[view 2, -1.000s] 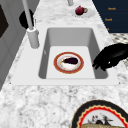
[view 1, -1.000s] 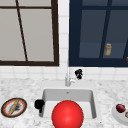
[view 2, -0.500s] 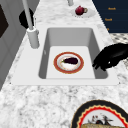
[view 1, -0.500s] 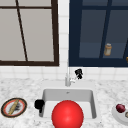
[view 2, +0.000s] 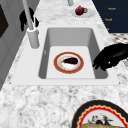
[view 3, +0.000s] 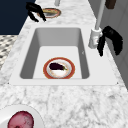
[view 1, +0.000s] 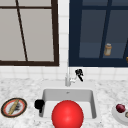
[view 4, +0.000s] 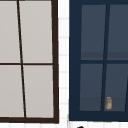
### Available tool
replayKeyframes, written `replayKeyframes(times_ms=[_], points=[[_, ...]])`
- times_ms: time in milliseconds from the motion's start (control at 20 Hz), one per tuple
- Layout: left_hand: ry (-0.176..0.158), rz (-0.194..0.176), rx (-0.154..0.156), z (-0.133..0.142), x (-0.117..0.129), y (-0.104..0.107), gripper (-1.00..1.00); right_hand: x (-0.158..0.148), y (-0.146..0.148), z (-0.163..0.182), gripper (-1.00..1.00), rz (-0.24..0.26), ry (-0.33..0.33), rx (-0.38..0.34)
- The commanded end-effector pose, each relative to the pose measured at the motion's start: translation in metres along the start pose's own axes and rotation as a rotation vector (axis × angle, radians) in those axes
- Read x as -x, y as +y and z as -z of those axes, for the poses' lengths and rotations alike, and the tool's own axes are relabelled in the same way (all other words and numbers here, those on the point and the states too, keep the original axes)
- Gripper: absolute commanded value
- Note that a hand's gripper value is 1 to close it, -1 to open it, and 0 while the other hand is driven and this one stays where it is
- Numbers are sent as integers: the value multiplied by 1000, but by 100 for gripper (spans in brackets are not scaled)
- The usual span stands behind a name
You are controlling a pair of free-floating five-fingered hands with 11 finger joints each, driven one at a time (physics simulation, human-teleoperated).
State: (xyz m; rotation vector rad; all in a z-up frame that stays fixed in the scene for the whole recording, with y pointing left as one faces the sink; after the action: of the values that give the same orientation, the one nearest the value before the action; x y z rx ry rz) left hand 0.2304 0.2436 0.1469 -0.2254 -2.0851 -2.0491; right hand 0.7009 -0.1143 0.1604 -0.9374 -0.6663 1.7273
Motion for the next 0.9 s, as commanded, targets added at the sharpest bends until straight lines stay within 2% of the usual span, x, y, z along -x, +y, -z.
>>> replayKeyframes(times_ms=[0,200,500,750,850], points=[[0,0,0,0,0,0,0,26,-7,-24,-100,19,-5,26],[0,0,0,0,0,0,0,17,-2,-15,-100,49,10,-20],[0,0,0,0,0,0,0,4,-5,-6,-100,64,28,-121],[0,0,0,0,0,0,0,-1,-6,-3,-100,69,41,-174],[0,0,0,0,0,0,0,-3,-7,-3,-100,54,26,-182]])
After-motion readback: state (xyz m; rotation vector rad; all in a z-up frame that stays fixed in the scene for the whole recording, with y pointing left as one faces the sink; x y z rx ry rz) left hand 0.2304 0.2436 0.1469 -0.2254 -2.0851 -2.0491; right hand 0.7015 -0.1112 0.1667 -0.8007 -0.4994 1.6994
